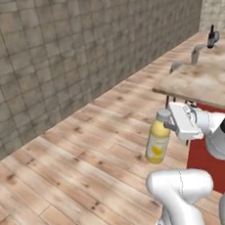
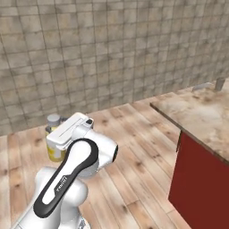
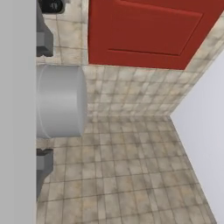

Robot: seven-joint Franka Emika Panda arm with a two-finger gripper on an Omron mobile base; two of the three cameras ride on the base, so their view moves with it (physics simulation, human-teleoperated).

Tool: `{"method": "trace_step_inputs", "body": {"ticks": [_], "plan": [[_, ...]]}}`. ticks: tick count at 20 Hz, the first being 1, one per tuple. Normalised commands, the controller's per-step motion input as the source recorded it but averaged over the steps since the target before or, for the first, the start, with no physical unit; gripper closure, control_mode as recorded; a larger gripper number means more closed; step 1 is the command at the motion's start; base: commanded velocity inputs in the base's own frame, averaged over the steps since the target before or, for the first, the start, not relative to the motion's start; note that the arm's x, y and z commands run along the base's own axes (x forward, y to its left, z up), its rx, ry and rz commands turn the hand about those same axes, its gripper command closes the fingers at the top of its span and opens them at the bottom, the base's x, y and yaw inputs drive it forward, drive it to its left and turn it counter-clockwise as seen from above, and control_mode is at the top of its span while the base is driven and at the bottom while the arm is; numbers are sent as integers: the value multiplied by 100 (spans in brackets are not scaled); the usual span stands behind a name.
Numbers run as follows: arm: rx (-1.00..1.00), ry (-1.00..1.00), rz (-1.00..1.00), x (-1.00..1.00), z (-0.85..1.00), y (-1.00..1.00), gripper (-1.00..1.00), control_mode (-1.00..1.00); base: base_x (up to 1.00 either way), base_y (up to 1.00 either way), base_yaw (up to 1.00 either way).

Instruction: There is a wine glass and glass cup on the dining counter. Place the wine bottle next to the wine glass and the juice bottle next to the glass cup.

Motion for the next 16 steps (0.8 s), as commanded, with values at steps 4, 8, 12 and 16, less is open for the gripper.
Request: {"method": "trace_step_inputs", "body": {"ticks": [4, 8, 12, 16], "plan": [[0, 0, 0, 0, 0, 0, 100, 100, 73, 22, -30], [0, 0, 0, 0, 0, 0, 100, 100, 76, 27, -27], [0, 0, 0, 0, 0, 0, 100, 100, 77, 29, -26], [0, 0, 0, 0, 0, 0, 100, 100, 78, 31, -27]]}}
